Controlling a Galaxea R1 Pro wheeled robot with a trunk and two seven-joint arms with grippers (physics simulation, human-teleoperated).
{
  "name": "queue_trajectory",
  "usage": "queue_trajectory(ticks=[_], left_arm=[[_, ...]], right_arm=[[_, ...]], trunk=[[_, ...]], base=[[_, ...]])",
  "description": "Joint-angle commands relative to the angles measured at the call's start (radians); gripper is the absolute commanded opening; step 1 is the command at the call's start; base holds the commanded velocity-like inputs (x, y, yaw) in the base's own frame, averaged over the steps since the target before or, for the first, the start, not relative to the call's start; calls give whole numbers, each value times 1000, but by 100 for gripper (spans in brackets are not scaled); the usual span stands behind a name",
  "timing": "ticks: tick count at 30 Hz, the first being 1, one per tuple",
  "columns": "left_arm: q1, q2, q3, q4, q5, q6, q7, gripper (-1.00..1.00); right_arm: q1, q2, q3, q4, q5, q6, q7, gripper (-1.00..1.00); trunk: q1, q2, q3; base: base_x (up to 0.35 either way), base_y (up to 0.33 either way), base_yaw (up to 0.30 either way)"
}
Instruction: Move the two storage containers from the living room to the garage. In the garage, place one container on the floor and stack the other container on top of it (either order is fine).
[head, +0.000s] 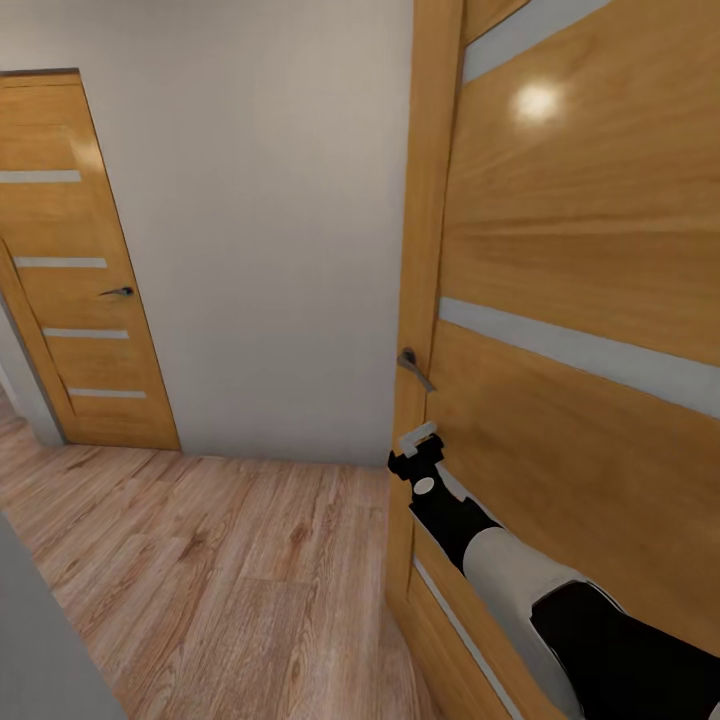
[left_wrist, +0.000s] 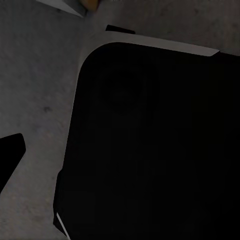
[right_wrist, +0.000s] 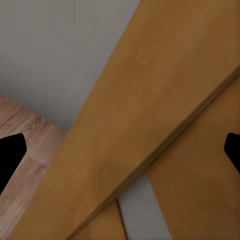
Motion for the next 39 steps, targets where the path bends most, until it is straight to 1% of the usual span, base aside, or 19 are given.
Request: queue_trajectory(ticks=[1,6,10,14,39], left_arm=[[0,0,0,-1,5,-2,1,100],[0,0,0,-1,5,-2,1,100],[0,0,0,-1,5,-2,1,100],[0,1,0,-1,5,-2,1,100],[0,0,0,-1,3,-2,1,100]], right_arm=[[-1,0,-8,2,4,2,-8,100],[-1,0,-9,3,3,3,-4,100],[-1,-13,-9,3,1,7,1,100],[-1,-16,-10,4,0,18,3,100],[-1,-15,-9,10,1,19,-16,100]], trunk=[[0,0,-1],[0,0,-1],[0,0,-1],[0,0,-1],[0,0,-1]], base=[[0,0,0],[0,0,0],[0,0,0],[0,0,0],[19,0,0]])
